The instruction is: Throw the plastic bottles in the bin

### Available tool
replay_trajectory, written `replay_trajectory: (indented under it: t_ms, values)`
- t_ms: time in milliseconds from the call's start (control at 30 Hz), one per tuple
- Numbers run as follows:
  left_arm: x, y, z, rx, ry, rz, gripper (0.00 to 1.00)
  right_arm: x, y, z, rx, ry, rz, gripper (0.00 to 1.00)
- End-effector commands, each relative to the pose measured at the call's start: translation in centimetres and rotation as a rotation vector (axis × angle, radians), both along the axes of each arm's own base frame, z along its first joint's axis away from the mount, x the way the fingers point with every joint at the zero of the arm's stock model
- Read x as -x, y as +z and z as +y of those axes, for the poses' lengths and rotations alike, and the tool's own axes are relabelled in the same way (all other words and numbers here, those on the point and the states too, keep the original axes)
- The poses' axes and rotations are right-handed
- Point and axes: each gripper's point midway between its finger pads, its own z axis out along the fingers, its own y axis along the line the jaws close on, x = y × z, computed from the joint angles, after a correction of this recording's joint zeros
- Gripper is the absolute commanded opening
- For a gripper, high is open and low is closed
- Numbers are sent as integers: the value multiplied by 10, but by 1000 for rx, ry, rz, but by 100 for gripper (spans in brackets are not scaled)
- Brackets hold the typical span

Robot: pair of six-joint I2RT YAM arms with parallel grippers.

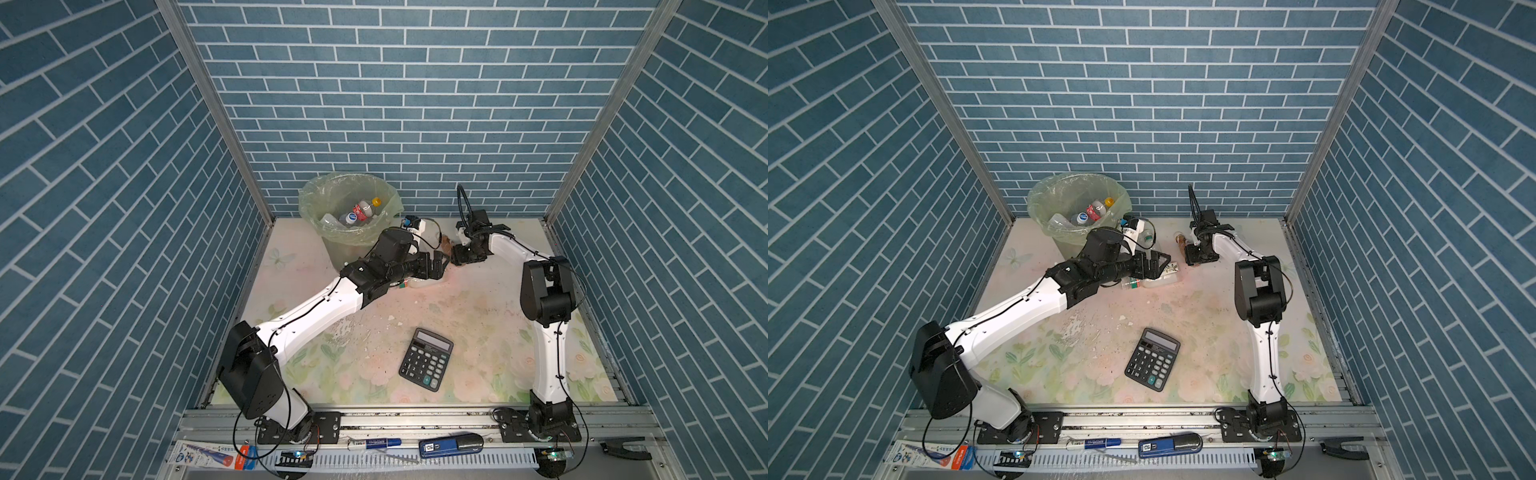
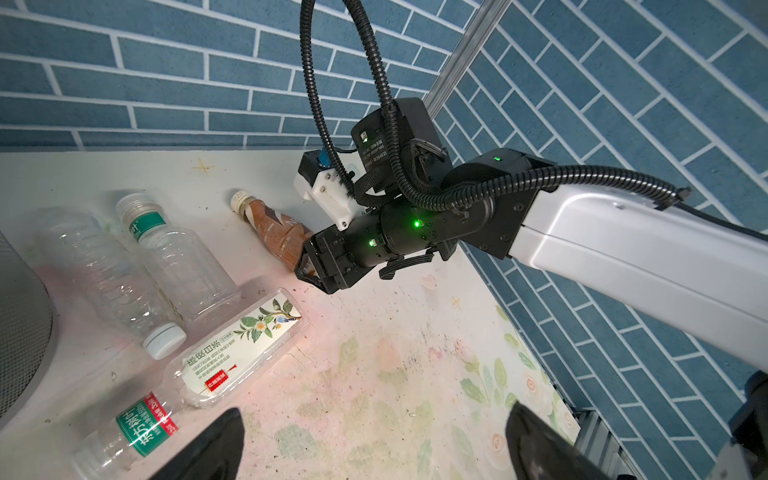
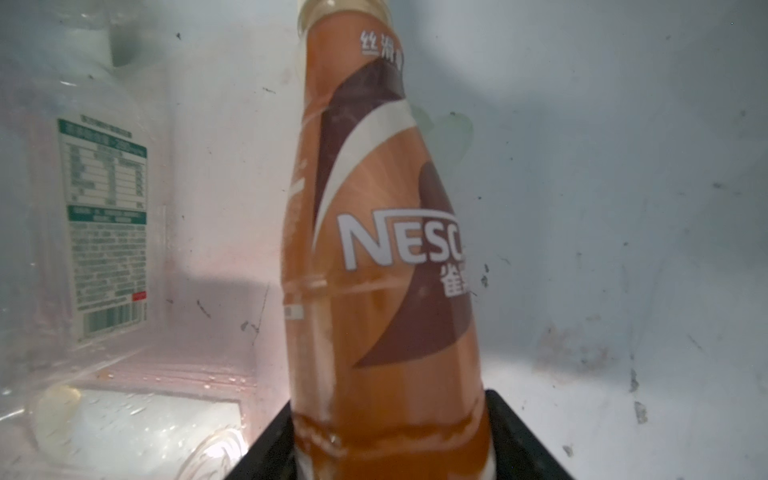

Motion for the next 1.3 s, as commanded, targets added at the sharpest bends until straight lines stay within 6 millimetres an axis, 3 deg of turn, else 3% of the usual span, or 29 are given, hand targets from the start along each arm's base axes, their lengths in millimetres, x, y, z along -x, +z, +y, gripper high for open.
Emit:
replay_trajectory:
  t_ms: [0, 167, 433, 900, 1267]
  values:
    - [0, 17, -1, 26, 1, -26, 99, -3, 8, 0, 21, 22, -16, 56]
    - [-2, 17, 2, 24, 14, -23, 99, 2, 24, -4, 5, -10, -38, 51]
    - [-36, 28, 17, 56, 144, 43, 99, 24, 92, -6, -100, -81, -141, 48]
    - [-99, 82, -11, 179, 187, 66, 99, 82, 221, 14, -359, -37, -337, 46]
    - [-134, 93, -20, 261, 197, 75, 99, 123, 269, 44, -534, 88, -430, 45]
